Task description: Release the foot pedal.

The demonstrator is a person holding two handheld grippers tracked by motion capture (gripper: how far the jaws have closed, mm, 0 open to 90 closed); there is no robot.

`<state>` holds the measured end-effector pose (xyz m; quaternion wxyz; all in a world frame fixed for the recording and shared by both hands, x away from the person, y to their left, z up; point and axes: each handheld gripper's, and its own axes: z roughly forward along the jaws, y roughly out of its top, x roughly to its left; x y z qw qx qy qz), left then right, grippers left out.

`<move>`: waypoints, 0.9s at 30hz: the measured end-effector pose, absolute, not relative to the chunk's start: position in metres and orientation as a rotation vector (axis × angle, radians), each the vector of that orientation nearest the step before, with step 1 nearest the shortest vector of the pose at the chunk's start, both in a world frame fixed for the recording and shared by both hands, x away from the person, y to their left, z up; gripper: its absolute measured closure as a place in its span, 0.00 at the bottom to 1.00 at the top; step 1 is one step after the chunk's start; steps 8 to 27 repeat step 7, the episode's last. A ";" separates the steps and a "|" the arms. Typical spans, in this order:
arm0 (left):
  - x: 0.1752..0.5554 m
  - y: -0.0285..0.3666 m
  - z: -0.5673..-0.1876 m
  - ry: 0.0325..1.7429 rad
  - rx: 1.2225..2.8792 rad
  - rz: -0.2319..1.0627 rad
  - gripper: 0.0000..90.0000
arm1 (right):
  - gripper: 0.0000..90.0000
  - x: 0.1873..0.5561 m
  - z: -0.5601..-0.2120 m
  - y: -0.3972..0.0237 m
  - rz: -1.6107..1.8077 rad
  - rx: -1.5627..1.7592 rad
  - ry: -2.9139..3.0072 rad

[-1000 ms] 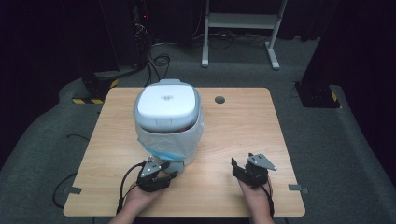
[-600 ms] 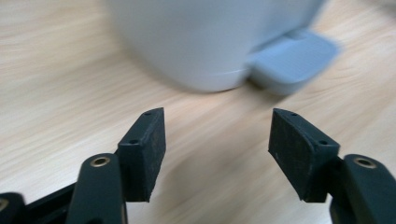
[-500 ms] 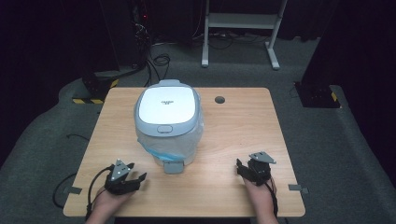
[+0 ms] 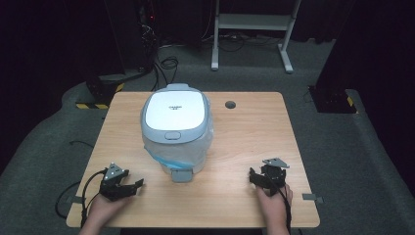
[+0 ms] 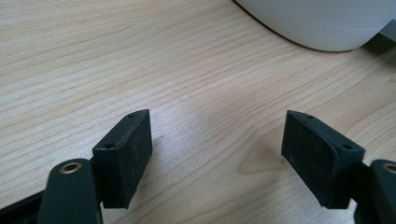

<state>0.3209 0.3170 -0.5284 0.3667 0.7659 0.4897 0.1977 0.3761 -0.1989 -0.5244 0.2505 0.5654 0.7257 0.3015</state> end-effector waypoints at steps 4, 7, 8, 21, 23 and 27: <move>0.322 0.319 -0.528 1.249 1.968 0.489 0.27 | 0.23 0.376 -0.524 -0.198 0.818 1.545 1.969; 0.322 0.318 -0.528 1.245 1.971 0.493 0.27 | 0.23 0.376 -0.524 -0.198 0.818 1.546 1.969; 0.322 0.318 -0.528 1.245 1.971 0.493 0.27 | 0.23 0.376 -0.524 -0.198 0.818 1.546 1.969; 0.322 0.318 -0.528 1.245 1.971 0.493 0.27 | 0.23 0.376 -0.524 -0.198 0.818 1.546 1.969; 0.322 0.318 -0.528 1.245 1.971 0.493 0.27 | 0.23 0.376 -0.524 -0.198 0.818 1.546 1.969; 0.322 0.318 -0.528 1.245 1.971 0.493 0.27 | 0.23 0.376 -0.524 -0.198 0.818 1.546 1.969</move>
